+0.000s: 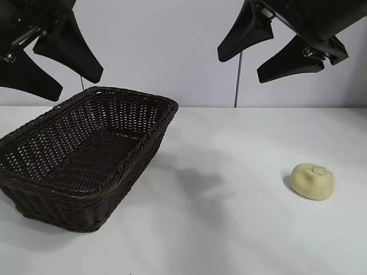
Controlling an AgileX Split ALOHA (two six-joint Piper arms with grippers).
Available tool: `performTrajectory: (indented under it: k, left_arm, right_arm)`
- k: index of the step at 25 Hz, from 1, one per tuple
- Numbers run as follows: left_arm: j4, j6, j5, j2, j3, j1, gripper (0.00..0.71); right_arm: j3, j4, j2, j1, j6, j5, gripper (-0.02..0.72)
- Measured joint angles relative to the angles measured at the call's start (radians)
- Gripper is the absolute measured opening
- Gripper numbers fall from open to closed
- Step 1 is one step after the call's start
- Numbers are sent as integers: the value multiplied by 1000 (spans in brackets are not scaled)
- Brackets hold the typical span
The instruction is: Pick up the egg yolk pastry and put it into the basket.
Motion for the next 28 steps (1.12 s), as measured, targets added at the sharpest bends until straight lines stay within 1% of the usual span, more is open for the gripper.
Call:
performTrajectory:
  k: [10, 16, 28]
  left_arm:
    - [0, 1, 0, 0, 0, 0, 517]
    - [0, 1, 0, 0, 0, 0, 517]
    - [0, -6, 0, 0, 0, 0, 517]
  right_arm:
    - [0, 0, 0, 0, 0, -1, 537]
    - [0, 0, 0, 0, 0, -24, 537]
    - [0, 2, 0, 0, 4, -26, 537]
